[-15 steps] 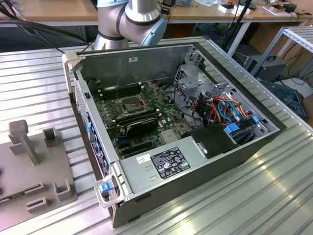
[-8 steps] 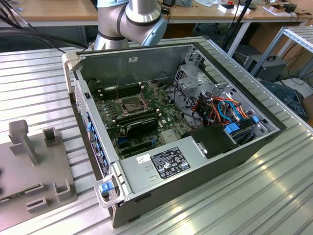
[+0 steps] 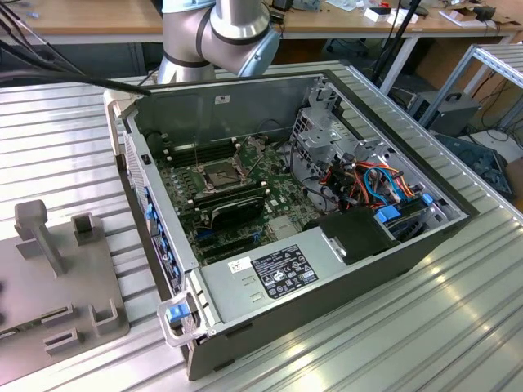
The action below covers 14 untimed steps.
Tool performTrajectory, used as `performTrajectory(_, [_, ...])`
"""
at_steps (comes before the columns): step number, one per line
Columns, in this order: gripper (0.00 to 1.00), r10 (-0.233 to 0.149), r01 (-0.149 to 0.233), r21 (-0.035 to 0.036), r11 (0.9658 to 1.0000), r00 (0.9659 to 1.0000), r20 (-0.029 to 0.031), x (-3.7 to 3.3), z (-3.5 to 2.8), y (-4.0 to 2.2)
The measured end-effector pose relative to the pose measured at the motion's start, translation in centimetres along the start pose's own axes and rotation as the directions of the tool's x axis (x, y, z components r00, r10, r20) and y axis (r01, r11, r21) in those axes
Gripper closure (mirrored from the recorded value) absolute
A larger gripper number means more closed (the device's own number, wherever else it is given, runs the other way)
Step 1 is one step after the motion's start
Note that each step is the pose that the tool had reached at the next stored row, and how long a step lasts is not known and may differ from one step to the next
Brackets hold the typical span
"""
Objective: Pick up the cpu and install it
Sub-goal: 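Reach for the cpu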
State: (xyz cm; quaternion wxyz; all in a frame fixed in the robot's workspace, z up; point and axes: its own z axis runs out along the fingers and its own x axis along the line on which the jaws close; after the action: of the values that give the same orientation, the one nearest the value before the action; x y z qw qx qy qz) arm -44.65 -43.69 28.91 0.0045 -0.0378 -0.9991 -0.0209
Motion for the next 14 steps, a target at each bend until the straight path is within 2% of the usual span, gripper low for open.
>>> performTrajectory(10, [0.89, 0.0, 0.0, 0.0046, 1.0, 1.0, 0.0002, -0.11, 0.29, -1.36])
performTrajectory(14, [0.89, 0.0, 0.0, 0.0048, 1.0, 1.0, 0.0003, -0.1, 0.25, -1.41])
